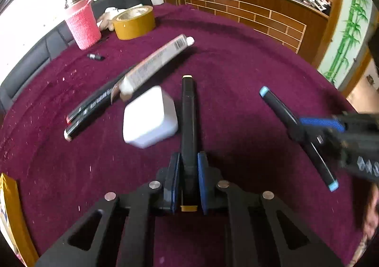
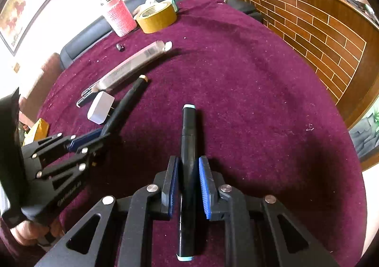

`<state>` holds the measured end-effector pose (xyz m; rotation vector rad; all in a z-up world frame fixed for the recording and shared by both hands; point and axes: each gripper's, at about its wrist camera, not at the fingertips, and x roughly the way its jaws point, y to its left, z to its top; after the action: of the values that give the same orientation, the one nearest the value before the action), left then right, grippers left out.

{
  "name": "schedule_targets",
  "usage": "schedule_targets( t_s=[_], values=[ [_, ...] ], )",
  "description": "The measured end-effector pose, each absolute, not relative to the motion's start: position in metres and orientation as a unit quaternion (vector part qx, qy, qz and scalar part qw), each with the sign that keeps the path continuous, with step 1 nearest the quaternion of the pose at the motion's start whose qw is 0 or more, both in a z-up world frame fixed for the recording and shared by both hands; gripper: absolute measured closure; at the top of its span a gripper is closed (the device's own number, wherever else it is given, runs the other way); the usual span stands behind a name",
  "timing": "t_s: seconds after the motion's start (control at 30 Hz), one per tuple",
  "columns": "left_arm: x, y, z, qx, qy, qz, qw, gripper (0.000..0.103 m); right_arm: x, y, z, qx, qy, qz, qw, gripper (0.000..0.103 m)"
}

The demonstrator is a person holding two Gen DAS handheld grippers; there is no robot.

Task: Organize objects
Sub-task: 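Grasp a black marker with the right tool while the left tool grasps another marker, then place the marker with the left tool while the right tool places its marker in the tray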

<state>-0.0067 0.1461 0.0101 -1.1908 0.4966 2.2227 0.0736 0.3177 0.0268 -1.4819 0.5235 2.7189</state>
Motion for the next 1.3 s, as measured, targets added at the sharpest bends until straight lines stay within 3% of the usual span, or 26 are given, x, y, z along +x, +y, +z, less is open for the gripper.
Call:
schedule_targets(
  t_s=[0.23, 0.37, 0.6, 0.7, 0.8, 0.93, 1.3],
  values=[
    [0.015, 0.114, 0.012, -0.466, 0.181, 0.819, 0.282, 0.089, 0.075, 0.322, 0.025, -0.463, 0.181, 0.868, -0.008, 0.084],
    [0.007, 0.132, 0.011, -0.456, 0.188, 0.828, 0.266, 0.089, 0.074, 0.321, 0.026, -0.462, 0.187, 0.867, -0.008, 0.076],
    [0.014, 0.148, 0.008, -0.408, 0.211, 0.855, 0.239, 0.089, 0.069, 0.310, 0.028, -0.475, 0.161, 0.865, 0.014, 0.074],
    [0.020, 0.137, 0.011, -0.415, 0.192, 0.857, 0.240, 0.089, 0.068, 0.299, 0.029, -0.473, 0.129, 0.871, 0.020, 0.067],
    [0.029, 0.115, 0.018, -0.418, 0.154, 0.863, 0.239, 0.089, 0.069, 0.283, 0.027, -0.471, 0.068, 0.879, 0.036, 0.069],
    [0.043, 0.082, 0.034, -0.414, 0.100, 0.873, 0.238, 0.089, 0.073, 0.277, 0.028, -0.463, 0.055, 0.884, 0.044, 0.087],
    [0.078, 0.003, 0.066, -0.388, 0.003, 0.895, 0.220, 0.089, 0.100, 0.262, 0.053, -0.421, 0.140, 0.895, -0.049, 0.087]
  ],
)
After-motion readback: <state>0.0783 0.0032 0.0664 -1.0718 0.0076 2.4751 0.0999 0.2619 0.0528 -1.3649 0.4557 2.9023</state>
